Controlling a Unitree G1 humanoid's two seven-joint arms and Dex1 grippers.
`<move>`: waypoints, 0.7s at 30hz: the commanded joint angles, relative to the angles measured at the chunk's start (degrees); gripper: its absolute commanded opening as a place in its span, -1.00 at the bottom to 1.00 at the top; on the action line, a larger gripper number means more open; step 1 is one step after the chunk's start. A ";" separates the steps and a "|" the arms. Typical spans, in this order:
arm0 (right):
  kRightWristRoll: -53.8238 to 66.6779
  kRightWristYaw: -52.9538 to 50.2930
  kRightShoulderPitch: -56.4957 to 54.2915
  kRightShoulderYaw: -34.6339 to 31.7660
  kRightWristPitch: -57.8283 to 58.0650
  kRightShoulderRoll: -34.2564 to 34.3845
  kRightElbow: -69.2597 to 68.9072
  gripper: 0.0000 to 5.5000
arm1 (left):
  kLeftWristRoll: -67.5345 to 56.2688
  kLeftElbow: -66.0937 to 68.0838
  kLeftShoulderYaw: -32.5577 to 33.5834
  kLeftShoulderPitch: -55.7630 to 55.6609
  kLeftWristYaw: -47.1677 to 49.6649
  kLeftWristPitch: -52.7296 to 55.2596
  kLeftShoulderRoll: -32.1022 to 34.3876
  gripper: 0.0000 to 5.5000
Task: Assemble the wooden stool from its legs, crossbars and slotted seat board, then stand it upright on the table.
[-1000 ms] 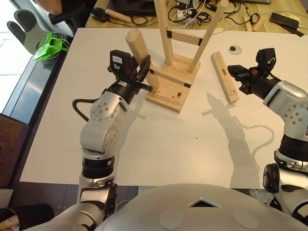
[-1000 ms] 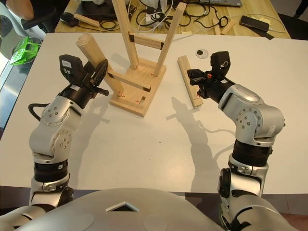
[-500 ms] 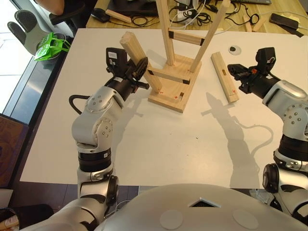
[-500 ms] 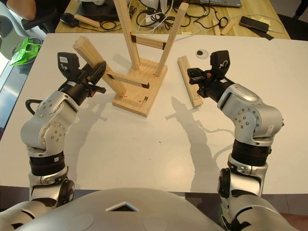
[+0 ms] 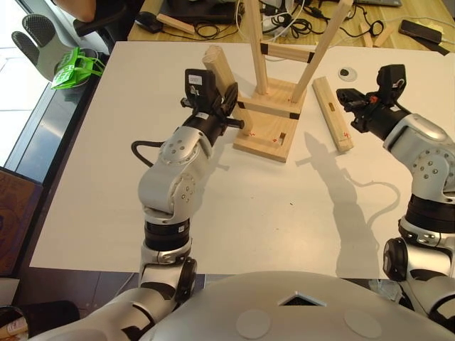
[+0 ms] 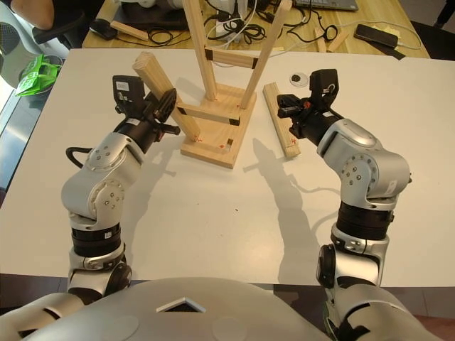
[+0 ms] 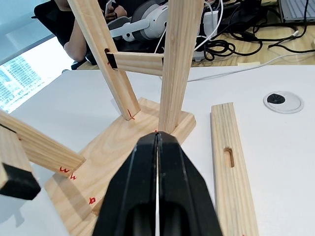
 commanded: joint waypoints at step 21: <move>-4.36 -3.21 -1.48 -1.21 -5.91 0.23 4.28 -1.00 | 11.55 0.56 0.74 -0.19 9.01 -1.40 -2.84 -0.38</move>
